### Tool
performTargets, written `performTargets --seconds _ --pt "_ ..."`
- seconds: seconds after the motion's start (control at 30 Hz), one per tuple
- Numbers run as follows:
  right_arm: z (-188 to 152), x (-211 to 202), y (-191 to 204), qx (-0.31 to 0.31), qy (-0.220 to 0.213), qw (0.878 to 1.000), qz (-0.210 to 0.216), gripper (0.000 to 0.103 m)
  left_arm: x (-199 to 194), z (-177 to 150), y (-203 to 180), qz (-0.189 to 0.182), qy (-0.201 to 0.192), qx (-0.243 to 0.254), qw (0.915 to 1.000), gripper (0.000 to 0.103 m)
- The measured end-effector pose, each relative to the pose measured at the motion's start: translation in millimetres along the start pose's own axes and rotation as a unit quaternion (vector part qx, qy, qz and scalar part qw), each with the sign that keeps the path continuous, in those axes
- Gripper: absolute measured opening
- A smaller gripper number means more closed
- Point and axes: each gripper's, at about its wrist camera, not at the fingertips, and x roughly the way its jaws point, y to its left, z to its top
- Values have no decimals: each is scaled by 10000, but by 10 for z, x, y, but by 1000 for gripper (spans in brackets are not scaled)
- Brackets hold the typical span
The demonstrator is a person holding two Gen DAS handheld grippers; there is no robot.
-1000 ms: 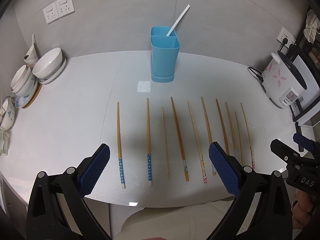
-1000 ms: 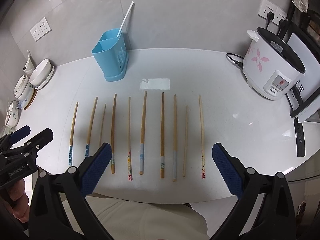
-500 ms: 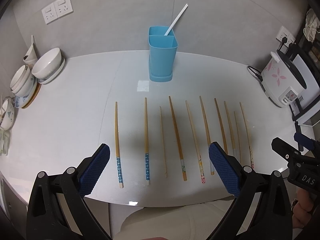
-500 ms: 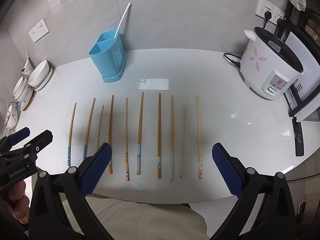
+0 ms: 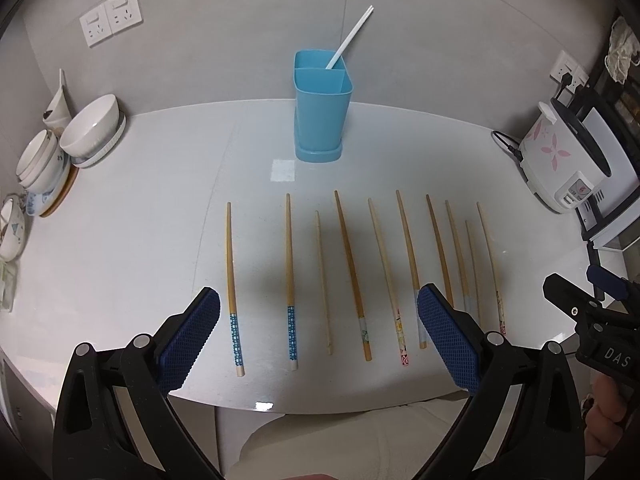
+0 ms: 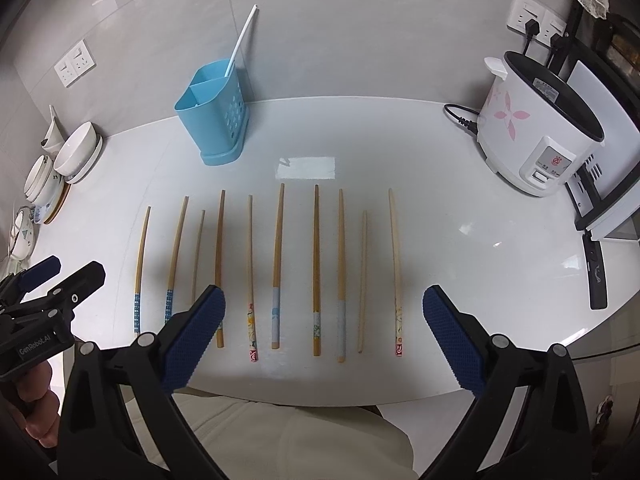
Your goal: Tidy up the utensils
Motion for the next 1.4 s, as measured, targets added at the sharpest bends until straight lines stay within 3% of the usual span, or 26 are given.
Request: performTargets --seconds 0.6,0.87,1.1,1.4 --pt "21 52 41 -29 87 10000 -20 95 49 47 39 -68 67 -2 10000 96" --pt "154 280 50 -113 69 9997 201 89 276 177 281 -1 13 -125 9999 97" --pt "212 880 105 -243 515 9981 251 70 686 197 644 134 254 -376 9989 96" --pt "103 1546 165 -285 1280 9905 416 45 1289 12 1055 359 896 -550 9938 90"
